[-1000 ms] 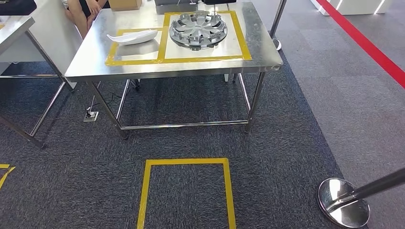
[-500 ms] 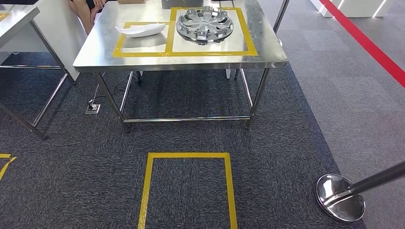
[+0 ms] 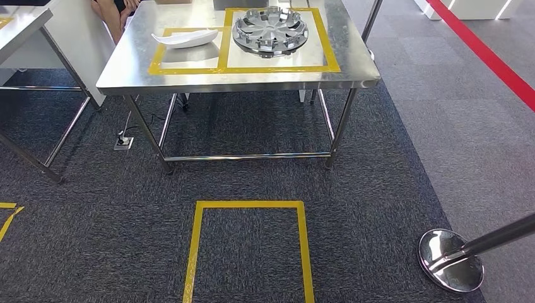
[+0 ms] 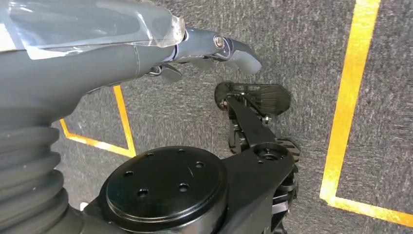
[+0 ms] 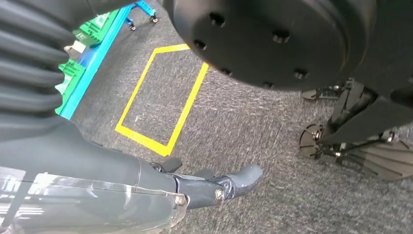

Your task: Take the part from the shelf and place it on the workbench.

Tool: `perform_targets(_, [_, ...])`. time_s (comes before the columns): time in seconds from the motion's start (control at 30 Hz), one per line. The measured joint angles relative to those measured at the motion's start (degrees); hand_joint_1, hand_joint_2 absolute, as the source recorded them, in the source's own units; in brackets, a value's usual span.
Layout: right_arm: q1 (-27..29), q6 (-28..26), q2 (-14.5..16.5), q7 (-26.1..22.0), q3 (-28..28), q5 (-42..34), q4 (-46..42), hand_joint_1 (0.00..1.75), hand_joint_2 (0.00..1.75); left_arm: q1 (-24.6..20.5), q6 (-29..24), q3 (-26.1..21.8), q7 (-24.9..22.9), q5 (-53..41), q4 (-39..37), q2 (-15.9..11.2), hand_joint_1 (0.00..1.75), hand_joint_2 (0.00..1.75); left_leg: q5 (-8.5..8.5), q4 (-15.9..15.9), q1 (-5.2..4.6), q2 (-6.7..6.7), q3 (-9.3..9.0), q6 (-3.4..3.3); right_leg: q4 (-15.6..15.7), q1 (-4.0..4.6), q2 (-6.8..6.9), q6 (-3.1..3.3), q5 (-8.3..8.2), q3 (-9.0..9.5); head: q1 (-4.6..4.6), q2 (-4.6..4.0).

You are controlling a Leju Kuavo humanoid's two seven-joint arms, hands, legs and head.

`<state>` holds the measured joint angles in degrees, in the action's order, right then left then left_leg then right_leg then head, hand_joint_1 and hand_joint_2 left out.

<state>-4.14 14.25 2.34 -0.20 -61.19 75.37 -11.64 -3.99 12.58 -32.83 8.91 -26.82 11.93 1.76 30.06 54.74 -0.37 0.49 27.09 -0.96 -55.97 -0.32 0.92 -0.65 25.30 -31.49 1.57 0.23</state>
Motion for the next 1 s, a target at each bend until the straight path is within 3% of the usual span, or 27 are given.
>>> perform_targets(0.23, [1.6,-2.0,-0.7,0.1,7.5,-10.8,-0.9,0.00,1.75,1.3,-1.7,3.2,-1.2,3.9,0.9,0.0,0.00,1.75,-0.03,0.0,0.01,0.00,0.06,0.01,-0.1,0.01,0.00,0.00,0.00,-0.08,-0.01,0.00])
perform_targets(0.27, [1.9,-2.3,-0.7,0.1,8.6,-12.4,-1.1,0.00,1.31,1.6,-2.0,3.8,-1.4,4.4,1.1,0.0,0.00,1.75,-0.03,0.0,0.01,0.00,0.07,0.01,-0.1,0.01,0.00,0.00,0.00,-0.08,-0.01,-0.01])
perform_targets(0.37, [2.6,-3.1,-0.9,0.1,12.2,-17.0,-1.7,0.00,0.00,2.3,-2.8,5.6,-1.9,6.0,1.7,0.0,0.00,0.44,-0.03,0.0,0.01,0.00,0.08,0.01,-0.1,0.00,0.00,0.00,0.00,-0.10,-0.02,0.00])
perform_targets(0.4, [2.8,-3.4,-0.9,0.1,13.5,-18.6,-1.9,0.00,0.00,2.6,-3.0,6.2,-2.1,6.6,1.9,-0.1,0.00,0.00,-0.03,0.0,0.01,0.00,0.09,0.01,-0.1,0.00,0.00,0.01,0.00,-0.11,-0.01,0.00])
perform_targets(1.0, [7.2,-8.6,-1.6,0.2,35.8,-45.9,-5.6,0.00,0.00,6.9,-7.6,18.2,-5.2,16.3,5.9,-0.5,0.00,0.00,-0.04,0.0,0.01,0.00,0.19,0.00,-0.1,0.00,0.00,0.01,0.01,-0.20,-0.01,0.00])
